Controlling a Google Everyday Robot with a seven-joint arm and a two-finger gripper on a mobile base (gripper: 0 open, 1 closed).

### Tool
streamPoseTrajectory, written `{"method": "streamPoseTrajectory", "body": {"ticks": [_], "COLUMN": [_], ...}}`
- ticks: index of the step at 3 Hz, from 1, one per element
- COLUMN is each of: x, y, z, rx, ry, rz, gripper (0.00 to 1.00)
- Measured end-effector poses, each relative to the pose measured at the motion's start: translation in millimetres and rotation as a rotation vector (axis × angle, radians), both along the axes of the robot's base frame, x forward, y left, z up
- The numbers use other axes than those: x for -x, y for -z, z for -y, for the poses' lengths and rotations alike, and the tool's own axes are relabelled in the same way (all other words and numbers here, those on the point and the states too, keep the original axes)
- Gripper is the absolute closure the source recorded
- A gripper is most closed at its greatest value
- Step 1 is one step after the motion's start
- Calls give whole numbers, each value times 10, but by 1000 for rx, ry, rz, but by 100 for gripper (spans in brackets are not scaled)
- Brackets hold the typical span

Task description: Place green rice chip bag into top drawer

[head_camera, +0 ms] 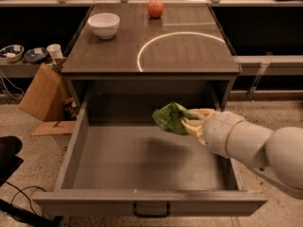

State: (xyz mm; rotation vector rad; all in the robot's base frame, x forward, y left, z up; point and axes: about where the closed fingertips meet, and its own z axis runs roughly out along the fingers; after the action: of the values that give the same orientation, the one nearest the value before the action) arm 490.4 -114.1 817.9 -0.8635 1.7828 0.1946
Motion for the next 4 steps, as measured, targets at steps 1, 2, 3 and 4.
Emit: {"method": "streamPoseTrajectory", "body": {"ticks": [1,2,3,4], "x": [-325,-370,-370,-370], "y": [294,451,450,450], "z": [-243,-229,-229,-230], "rx": [-61,-95,-95,-95], "ry": [-29,-24,-24,-24], "rz": [30,14,14,14], "gripper": [100,81,59,36]}}
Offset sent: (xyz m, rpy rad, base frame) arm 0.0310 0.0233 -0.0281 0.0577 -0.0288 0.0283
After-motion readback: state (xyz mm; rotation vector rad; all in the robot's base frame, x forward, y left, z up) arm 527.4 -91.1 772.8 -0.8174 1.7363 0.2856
